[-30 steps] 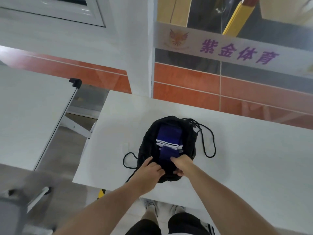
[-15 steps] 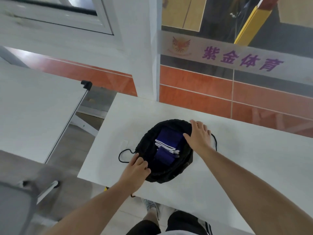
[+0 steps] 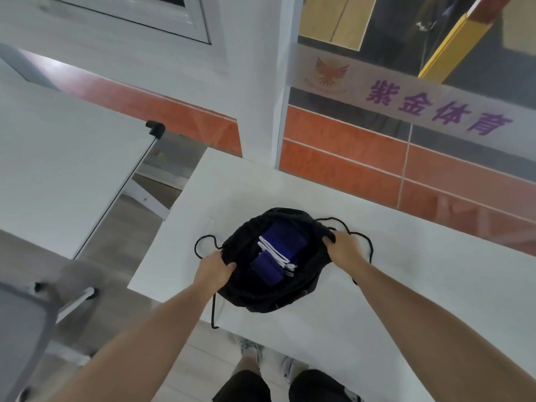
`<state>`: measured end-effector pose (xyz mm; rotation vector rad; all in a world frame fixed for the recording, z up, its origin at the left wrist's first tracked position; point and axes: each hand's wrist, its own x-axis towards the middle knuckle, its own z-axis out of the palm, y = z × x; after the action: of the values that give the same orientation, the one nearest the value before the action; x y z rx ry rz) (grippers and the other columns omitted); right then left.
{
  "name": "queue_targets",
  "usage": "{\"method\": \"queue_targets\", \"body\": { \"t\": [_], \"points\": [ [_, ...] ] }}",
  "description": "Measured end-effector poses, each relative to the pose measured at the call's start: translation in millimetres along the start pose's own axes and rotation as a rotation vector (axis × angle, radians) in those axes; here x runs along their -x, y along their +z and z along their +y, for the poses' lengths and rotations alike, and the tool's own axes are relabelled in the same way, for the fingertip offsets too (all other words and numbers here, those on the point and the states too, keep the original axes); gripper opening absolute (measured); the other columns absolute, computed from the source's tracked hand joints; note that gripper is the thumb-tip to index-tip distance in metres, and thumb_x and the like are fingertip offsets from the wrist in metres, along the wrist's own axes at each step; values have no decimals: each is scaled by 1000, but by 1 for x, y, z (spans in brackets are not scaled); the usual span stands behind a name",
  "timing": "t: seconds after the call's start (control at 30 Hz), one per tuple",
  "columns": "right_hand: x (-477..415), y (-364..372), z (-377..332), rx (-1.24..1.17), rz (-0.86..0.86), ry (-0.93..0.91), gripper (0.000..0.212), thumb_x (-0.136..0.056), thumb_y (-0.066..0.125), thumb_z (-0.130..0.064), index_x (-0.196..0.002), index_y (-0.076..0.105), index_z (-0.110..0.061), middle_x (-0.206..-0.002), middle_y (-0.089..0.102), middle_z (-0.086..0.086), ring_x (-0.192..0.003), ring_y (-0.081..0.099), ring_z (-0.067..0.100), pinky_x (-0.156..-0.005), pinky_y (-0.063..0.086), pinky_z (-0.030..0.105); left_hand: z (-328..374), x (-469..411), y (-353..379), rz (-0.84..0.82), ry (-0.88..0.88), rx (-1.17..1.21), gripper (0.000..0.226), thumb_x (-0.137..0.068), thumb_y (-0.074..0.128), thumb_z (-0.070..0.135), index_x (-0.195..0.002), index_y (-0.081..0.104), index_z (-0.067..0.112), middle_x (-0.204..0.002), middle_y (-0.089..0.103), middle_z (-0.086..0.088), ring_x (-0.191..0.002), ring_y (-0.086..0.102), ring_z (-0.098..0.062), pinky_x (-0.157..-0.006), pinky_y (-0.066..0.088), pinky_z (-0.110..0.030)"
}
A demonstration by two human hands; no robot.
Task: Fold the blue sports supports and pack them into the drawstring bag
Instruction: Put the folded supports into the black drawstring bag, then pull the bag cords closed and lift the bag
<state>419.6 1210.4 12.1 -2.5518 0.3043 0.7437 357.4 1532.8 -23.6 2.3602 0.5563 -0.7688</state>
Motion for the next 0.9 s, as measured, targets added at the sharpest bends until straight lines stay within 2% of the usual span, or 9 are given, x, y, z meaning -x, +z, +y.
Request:
{"method": "queue_targets", "body": {
  "t": [0.13,0.23,0.33,0.4,0.47,0.57,0.7,0.77,0.9],
  "points": [
    [6,-14,-3,3,7,30,33,-104,38,-34,-76,49,-22,-71,61,1,-68,63,26,-57,47,32,12,14,-6,150,95,-81,17,-96,52,35,-99,60,21,-93,62,2,-85,62,-24,-68,49,-34],
    [15,-33,-10,60,29,40,29,-104,38,-35,-87,53,-18,-83,63,6,-74,62,28,-63,49,34,18,24,-15,228,186,-97,22,-98,47,29,-77,47,20,-80,55,2,-69,56,-18,-58,44,-34],
    [19,-45,-13,59,14,22,28,-104,39,-32,-87,57,-18,-81,63,5,-68,60,23,-53,40,30,21,24,-24,116,133,5,16,-94,54,32,-87,50,19,-83,62,0,-72,62,-17,-63,55,-36],
    [21,-48,-13,68,7,23,29,-104,40,-33,-85,57,-19,-77,63,3,-66,59,20,-51,39,29,24,19,-27,41,78,109,26,-88,64,38,-100,52,19,-93,65,0,-80,64,-19,-65,52,-32],
    [21,-45,-12,63,-2,31,29,-103,40,-34,-84,57,-19,-79,64,5,-69,61,22,-57,46,32,27,12,-24,-1,49,188,39,-81,72,42,-104,57,14,-93,67,-1,-83,66,-21,-70,53,-34],
    [24,-40,-11,58,-17,45,29,-104,40,-36,-85,55,-19,-85,65,6,-75,61,24,-65,50,35,34,3,-10,-9,11,255,39,-78,77,38,-103,60,13,-92,69,-4,-85,67,-25,-79,55,-38],
    [25,-35,-12,-28,-12,89,41,-93,43,-61,-79,55,-24,-82,67,2,-79,65,27,-75,55,40,48,-1,3,33,-42,270,26,-89,69,28,-102,66,6,-88,69,-9,-84,66,-30,-72,47,-33],
    [24,-31,-12,-56,8,101,50,-82,43,-74,-82,59,-27,-81,69,-1,-77,66,25,-72,55,39,53,4,4,86,31,229,18,-94,62,24,-101,67,8,-87,68,-6,-87,65,-30,-74,45,-33],
    [26,-32,-23,-69,73,67,35,-98,41,-52,-76,52,-28,-80,66,3,-75,64,28,-67,53,38,54,17,-11,276,187,62,18,-101,50,23,-98,61,9,-92,62,-6,-81,56,-23,-72,43,-34]
  ]
}}
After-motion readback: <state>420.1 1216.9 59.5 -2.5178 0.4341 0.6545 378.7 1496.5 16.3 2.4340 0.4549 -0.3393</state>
